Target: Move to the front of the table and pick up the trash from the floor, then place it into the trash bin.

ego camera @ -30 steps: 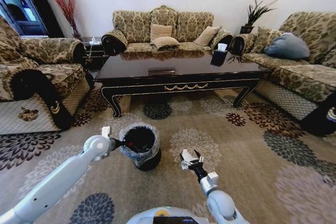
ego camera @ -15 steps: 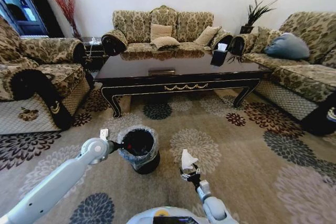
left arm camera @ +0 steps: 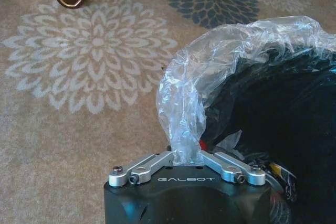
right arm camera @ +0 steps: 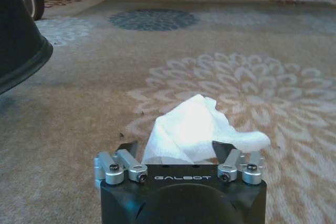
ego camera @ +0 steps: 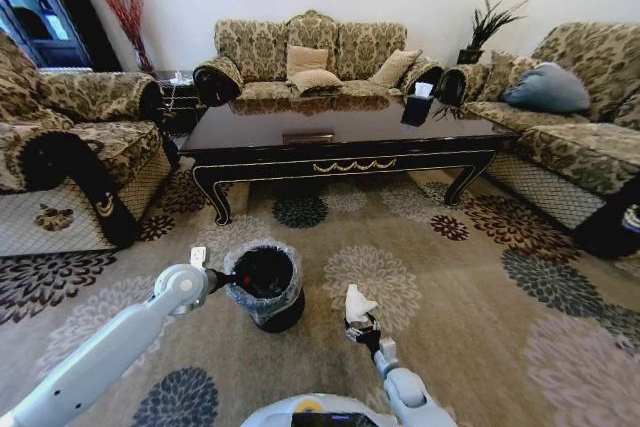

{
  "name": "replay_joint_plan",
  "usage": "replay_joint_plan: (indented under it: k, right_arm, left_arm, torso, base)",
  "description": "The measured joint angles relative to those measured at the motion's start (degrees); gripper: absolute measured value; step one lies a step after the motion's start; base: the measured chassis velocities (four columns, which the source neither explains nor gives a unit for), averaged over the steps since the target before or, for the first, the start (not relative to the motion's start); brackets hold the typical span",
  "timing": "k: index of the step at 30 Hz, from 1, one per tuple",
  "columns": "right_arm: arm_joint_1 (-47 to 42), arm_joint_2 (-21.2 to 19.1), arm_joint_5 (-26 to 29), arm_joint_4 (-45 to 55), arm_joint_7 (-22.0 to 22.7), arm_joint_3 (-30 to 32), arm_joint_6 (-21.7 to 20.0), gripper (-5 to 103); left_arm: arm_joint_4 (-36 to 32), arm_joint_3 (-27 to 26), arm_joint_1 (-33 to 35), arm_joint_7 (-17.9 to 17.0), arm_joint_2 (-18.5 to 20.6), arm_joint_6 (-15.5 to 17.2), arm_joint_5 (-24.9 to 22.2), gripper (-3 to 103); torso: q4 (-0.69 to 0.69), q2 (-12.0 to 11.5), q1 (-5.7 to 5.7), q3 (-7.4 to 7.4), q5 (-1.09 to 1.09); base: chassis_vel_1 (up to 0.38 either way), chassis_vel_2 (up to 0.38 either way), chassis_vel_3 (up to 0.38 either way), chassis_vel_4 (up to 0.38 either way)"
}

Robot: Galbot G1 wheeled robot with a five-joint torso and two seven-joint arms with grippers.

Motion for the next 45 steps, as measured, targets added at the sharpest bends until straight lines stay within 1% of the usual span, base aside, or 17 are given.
replay_joint_plan:
  k: [3, 4, 5, 6, 9, 11, 13, 14, 18, 20, 21, 22, 24, 37, 39, 42, 45]
  right_arm:
    - [0.3, 0.0, 1.5, -0.1, 0.3, -0.3, -0.8, 63]
    - [0.4, 0.0, 1.6, -0.1, 0.4, -0.4, -0.9, 63]
    - [0.4, 0.1, 1.6, -0.1, 0.4, -0.5, -1.0, 57]
    - [0.4, 0.1, 1.6, -0.1, 0.4, -0.5, -1.0, 57]
    - [0.4, 0.2, 2.0, -0.1, 0.6, -0.4, -1.6, 41]
    - [0.4, 0.2, 2.1, -0.1, 0.7, -0.4, -1.7, 41]
    - [0.3, 0.2, 2.3, -0.1, 0.7, -0.2, -1.9, 31]
    - [0.3, 0.2, 2.3, -0.1, 0.7, -0.2, -1.9, 31]
    - [0.2, 0.2, 2.6, 0.3, 0.8, -0.2, -2.0, 9]
    - [0.2, 0.2, 2.6, 0.4, 0.8, -0.2, -2.0, 9]
    - [0.2, 0.3, 2.6, 0.6, 0.8, -0.3, -2.0, 4]
    - [0.2, 0.3, 2.6, 0.7, 0.8, -0.3, -2.1, 2]
    - [0.1, 0.3, 2.6, 1.0, 0.9, -0.4, -2.1, 0]
    - [-0.6, -0.1, 2.8, 3.1, 1.0, -0.3, -2.2, 0]
    - [-2.4, -1.5, 2.8, 8.5, 1.6, 0.6, -2.2, 0]
    - [-3.2, -2.2, 2.8, 11.0, 1.8, 1.1, -2.2, 0]
    - [-4.8, -3.4, 2.9, 16.1, 2.2, 2.4, -2.2, 0]
  left_arm:
    - [0.0, 0.0, -0.3, 0.0, -0.2, 0.0, 0.2, 0]
    - [0.0, 0.0, -0.3, 0.0, -0.3, 0.0, 0.2, 0]
    - [0.0, 0.1, -0.4, 0.0, -0.4, 0.0, 0.3, 0]
    - [0.0, 0.1, -0.4, 0.0, -0.4, 0.0, 0.3, 0]
    - [0.2, 0.3, -0.5, 0.0, -0.8, 0.0, 0.7, 0]
    - [0.3, 0.4, -0.5, 0.0, -0.9, 0.0, 0.8, 0]
    - [0.6, 0.4, -0.5, 0.0, -1.0, 0.0, 1.0, 0]
    - [0.6, 0.4, -0.5, 0.0, -1.0, 0.0, 1.0, 0]
    - [0.9, 0.5, -0.6, 0.5, -1.1, 0.0, 1.4, 0]
    - [0.9, 0.5, -0.6, 0.5, -1.1, 0.0, 1.4, 0]
    - [1.0, 0.6, -0.7, 0.5, -1.2, 0.0, 1.5, 0]
    - [1.0, 0.7, -0.7, 0.5, -1.3, 0.0, 1.5, 0]
    - [1.1, 0.7, -0.7, 0.5, -1.4, 0.0, 1.6, 0]
    - [1.1, 0.9, -0.3, 0.6, -1.7, 0.0, 2.0, 0]
    - [1.0, 1.0, 0.0, 0.7, -1.8, 0.0, 2.6, 0]
    - [0.9, 1.0, 0.1, 0.7, -1.8, 0.0, 2.7, 0]
    - [0.6, 1.0, 0.2, 0.7, -1.9, 0.0, 2.8, 0]
  torso:
    - [0.01, 0.0, 0.00, 0.00, 0.00]
    - [0.00, 0.0, 0.00, 0.00, 0.00]
    - [0.00, 0.0, 0.00, 0.00, 0.00]
    - [0.00, 0.0, 0.00, 0.00, 0.00]
    - [0.00, 0.0, 0.00, 0.00, 0.00]
    - [0.00, 0.0, 0.00, 0.00, 0.00]
    - [0.00, 0.0, 0.00, 0.00, 0.00]
    - [0.00, 0.0, 0.00, 0.00, 0.00]
    - [0.00, 0.0, 0.00, 0.00, 0.00]
    - [0.00, 0.0, 0.00, 0.00, 0.00]
    - [0.00, 0.0, 0.00, 0.00, 0.00]
    - [0.00, 0.0, 0.00, 0.00, 0.00]
    - [0.00, 0.0, 0.00, 0.00, 0.00]
    - [0.00, 0.0, 0.00, 0.00, 0.00]
    - [0.00, 0.0, 0.00, 0.00, 0.00]
    - [0.00, 0.0, 0.00, 0.00, 0.00]
    - [0.00, 0.0, 0.00, 0.00, 0.00]
  base:
    - [0.000, 0.000, 0.000, 0.000]
    - [0.000, 0.000, 0.000, 0.000]
    - [0.000, 0.000, 0.000, 0.000]
    - [0.000, 0.000, 0.000, 0.000]
    - [0.000, 0.000, 0.000, 0.000]
    - [0.000, 0.000, 0.000, 0.000]
    - [0.000, 0.000, 0.000, 0.000]
    - [0.000, 0.000, 0.000, 0.000]
    - [0.000, 0.000, 0.000, 0.000]
    - [0.000, 0.000, 0.000, 0.000]
    - [0.000, 0.000, 0.000, 0.000]
    - [0.000, 0.000, 0.000, 0.000]
    - [0.000, 0.000, 0.000, 0.000]
    - [0.000, 0.000, 0.000, 0.000]
    - [0.000, 0.000, 0.000, 0.000]
    - [0.000, 0.000, 0.000, 0.000]
    - [0.000, 0.000, 0.000, 0.000]
